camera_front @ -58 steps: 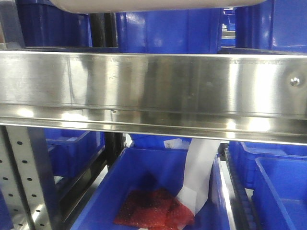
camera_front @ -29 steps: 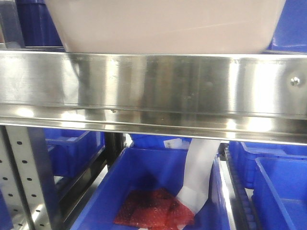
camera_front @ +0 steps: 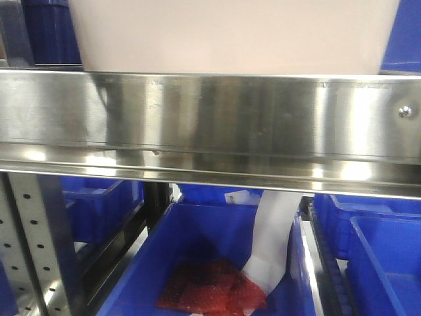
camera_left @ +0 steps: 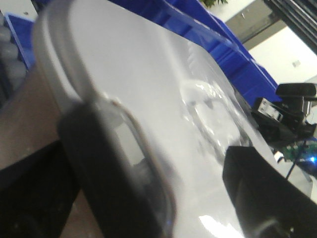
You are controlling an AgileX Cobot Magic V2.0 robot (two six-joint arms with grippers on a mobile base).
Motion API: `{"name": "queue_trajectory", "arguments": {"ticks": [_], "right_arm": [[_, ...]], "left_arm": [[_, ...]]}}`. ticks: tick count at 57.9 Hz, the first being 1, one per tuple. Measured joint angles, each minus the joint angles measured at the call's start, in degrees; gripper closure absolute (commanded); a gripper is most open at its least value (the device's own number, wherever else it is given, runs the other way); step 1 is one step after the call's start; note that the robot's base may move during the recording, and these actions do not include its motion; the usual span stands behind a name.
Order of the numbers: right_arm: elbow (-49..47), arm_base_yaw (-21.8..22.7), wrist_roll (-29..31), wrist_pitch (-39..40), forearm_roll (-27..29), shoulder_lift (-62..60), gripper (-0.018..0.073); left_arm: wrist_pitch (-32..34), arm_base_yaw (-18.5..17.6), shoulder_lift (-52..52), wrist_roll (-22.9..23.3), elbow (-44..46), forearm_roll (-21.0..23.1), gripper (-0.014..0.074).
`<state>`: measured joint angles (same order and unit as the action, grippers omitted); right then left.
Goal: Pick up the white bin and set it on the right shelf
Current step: 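Raise the held bin above the upper shelf's roller track, then push the bin forward onto the roller shelf and lower it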
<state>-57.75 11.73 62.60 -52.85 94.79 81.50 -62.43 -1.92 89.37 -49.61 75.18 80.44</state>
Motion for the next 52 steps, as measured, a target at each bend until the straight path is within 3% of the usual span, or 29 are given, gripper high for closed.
{"name": "queue_trajectory", "arguments": {"ticks": [21, 30, 39, 47, 52], "right_arm": [[-8.3, -0.4, 0.4, 6.3, -19.8, 0.0, -0.0075], [-10.7, -0.4, 0.4, 6.3, -24.7, -0.5, -0.0075], [-10.8, -0.4, 0.8, 6.1, -27.4, -3.1, -0.0074], [-10.8, -0.4, 0.4, 4.6, -28.2, -8.3, -0.0069], [-10.8, -0.4, -1.7, 3.1, -29.1, -12.9, 0.0014]], "left_arm": [[-3.9, -0.7, 0.1, 0.5, 5.4, -12.6, 0.0129], [-5.7, -0.7, -0.3, 0.7, 8.5, -17.4, 0.016], [-7.3, -0.7, -2.2, 1.0, 11.1, -20.5, 0.024], [-7.7, -0.7, -5.6, 2.4, 12.0, -21.4, 0.0374], [-8.2, -0.7, -8.7, 4.4, 12.1, -23.2, 0.0472]]}}
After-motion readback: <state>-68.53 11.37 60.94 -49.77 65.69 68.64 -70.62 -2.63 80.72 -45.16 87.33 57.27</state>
